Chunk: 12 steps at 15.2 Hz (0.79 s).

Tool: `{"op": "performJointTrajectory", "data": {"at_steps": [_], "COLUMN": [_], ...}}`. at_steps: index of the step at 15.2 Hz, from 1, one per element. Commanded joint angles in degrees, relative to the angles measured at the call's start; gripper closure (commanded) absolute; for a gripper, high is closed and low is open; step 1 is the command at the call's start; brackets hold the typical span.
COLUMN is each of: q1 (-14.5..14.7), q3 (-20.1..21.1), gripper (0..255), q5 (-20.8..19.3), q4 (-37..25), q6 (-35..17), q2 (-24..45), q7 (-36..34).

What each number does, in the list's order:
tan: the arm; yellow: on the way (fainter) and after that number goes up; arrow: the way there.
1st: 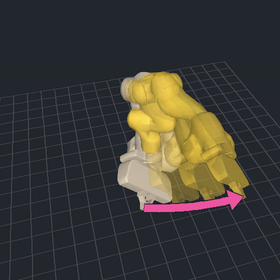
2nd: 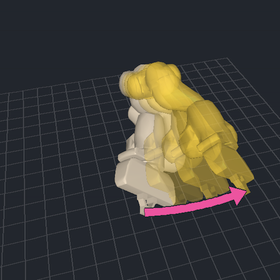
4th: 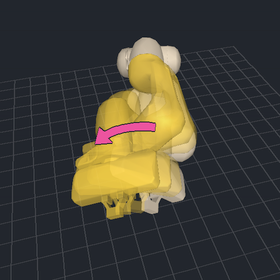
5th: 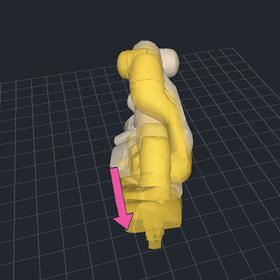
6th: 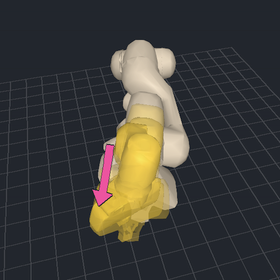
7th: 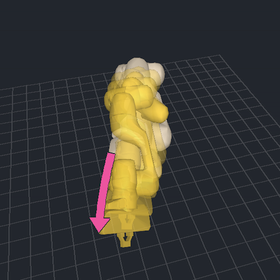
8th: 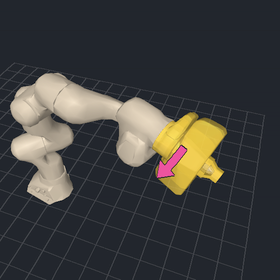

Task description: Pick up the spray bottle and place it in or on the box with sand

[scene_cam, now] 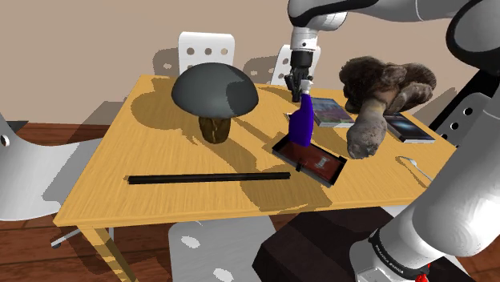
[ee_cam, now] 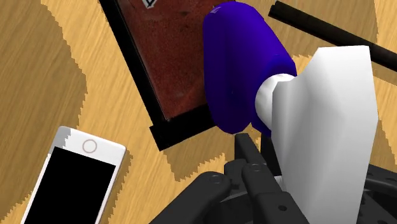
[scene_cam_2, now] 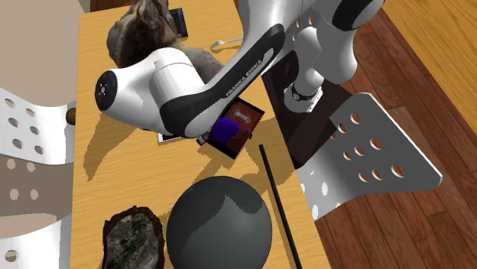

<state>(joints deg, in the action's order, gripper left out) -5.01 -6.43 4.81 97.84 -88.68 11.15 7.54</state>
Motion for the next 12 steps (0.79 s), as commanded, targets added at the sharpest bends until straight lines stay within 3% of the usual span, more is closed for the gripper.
{"op": "performJointTrajectory", "data": {"at_steps": [1, 6, 12], "q1": [-0.6, -2.1, -2.2], "q3": [-0.6, -2.2, -2.3], "gripper": [255, 255, 255], "q5": [-0.8, -3.0, -2.8], "q4": [6.1, 18.3, 21.4], "q6": [-1.9, -4.8, -9.3], "q2": [-4.2, -13.4, -12.0], "q7": [1.3, 3.9, 4.2]}}
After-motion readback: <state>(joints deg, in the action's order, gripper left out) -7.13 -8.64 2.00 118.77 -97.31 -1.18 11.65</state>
